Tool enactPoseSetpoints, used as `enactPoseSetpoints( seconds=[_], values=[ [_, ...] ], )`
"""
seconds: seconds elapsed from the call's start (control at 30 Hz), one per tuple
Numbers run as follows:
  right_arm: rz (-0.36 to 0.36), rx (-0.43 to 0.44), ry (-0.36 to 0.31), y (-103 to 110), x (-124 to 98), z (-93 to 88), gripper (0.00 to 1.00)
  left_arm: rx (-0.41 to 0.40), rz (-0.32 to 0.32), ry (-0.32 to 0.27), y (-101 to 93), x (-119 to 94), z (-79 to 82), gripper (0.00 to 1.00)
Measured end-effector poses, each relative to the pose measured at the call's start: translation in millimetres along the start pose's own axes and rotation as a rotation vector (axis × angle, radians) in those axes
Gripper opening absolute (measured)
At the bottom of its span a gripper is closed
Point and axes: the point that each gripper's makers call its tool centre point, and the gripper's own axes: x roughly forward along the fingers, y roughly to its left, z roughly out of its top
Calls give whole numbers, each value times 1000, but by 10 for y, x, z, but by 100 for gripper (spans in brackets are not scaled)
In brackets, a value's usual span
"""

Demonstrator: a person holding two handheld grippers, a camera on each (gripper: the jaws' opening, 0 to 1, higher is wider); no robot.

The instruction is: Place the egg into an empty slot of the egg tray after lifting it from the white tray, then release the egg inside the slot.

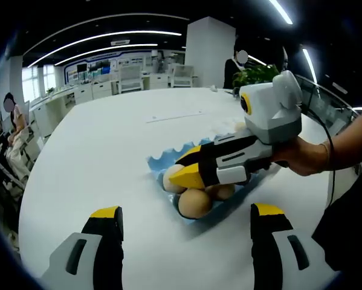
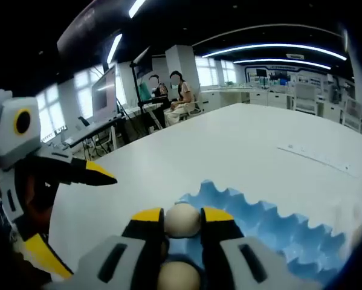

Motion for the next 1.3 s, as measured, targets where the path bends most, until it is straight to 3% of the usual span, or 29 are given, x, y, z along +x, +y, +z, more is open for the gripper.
enactPoseSetpoints(
  seconds=[0.2,0.37,0.53,0.57,0.73,0.8,0.93,1.03,1.3],
  values=[
    [4,-1,-73,-22,-231,104,23,4,-8,-2,-40,14,12,87],
    [-75,-18,-115,-249,-538,112,23,7,-12,-3,-59,19,15,87],
    [-232,-6,-148,-680,-915,57,23,10,-15,-3,-72,26,18,87],
    [-297,21,-154,-868,-1064,7,23,12,-17,-5,-80,28,23,87],
    [-456,74,-165,-1347,-1476,-152,24,15,-22,-4,-96,36,19,87],
    [-567,78,-164,-1602,-1721,-230,24,15,-20,-4,-96,37,19,87],
    [-679,135,-170,-1900,-2013,-342,24,15,-21,-5,-98,36,21,87],
    [-729,120,-143,-2013,-2110,-411,26,17,-25,-2,-105,37,17,87],
    [-752,130,-96,-2089,-2139,-571,27,17,-21,-3,-102,23,27,87]
  ],
)
